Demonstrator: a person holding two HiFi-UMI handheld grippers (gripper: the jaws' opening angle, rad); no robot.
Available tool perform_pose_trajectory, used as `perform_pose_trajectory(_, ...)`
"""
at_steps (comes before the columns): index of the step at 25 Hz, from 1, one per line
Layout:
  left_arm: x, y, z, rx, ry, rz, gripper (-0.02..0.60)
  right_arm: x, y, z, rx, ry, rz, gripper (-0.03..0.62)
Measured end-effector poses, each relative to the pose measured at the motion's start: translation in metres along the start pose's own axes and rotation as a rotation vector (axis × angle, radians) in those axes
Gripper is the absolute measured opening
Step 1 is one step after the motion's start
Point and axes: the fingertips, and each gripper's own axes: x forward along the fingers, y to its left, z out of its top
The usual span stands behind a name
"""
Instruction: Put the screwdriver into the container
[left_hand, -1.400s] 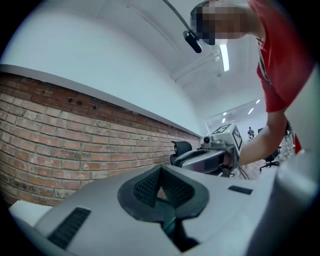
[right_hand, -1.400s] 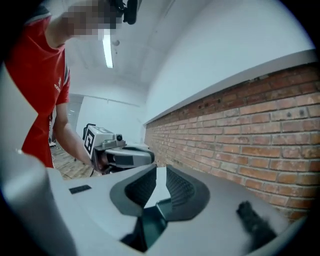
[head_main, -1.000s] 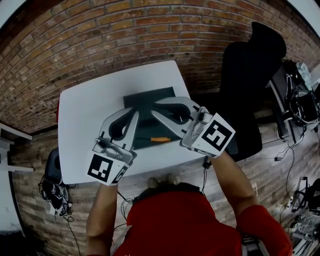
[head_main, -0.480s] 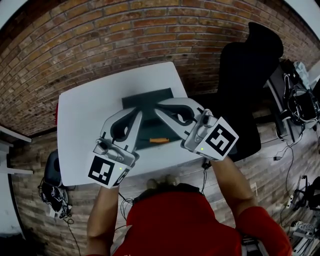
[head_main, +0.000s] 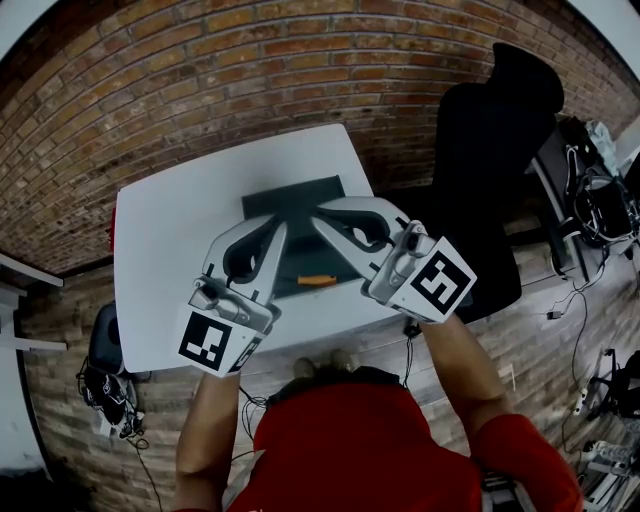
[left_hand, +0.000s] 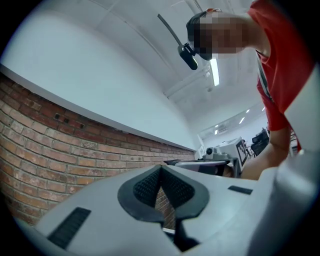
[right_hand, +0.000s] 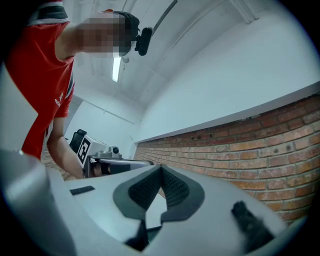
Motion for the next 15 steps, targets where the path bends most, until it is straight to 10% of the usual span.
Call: perform_pose_trajectory(15, 0.0007, -0.0045, -0.001, -0.005, 0.003, 0.006, 0.012, -0.007, -0.0001, 0.0018, -0.004, -0.002, -0.007, 0.031)
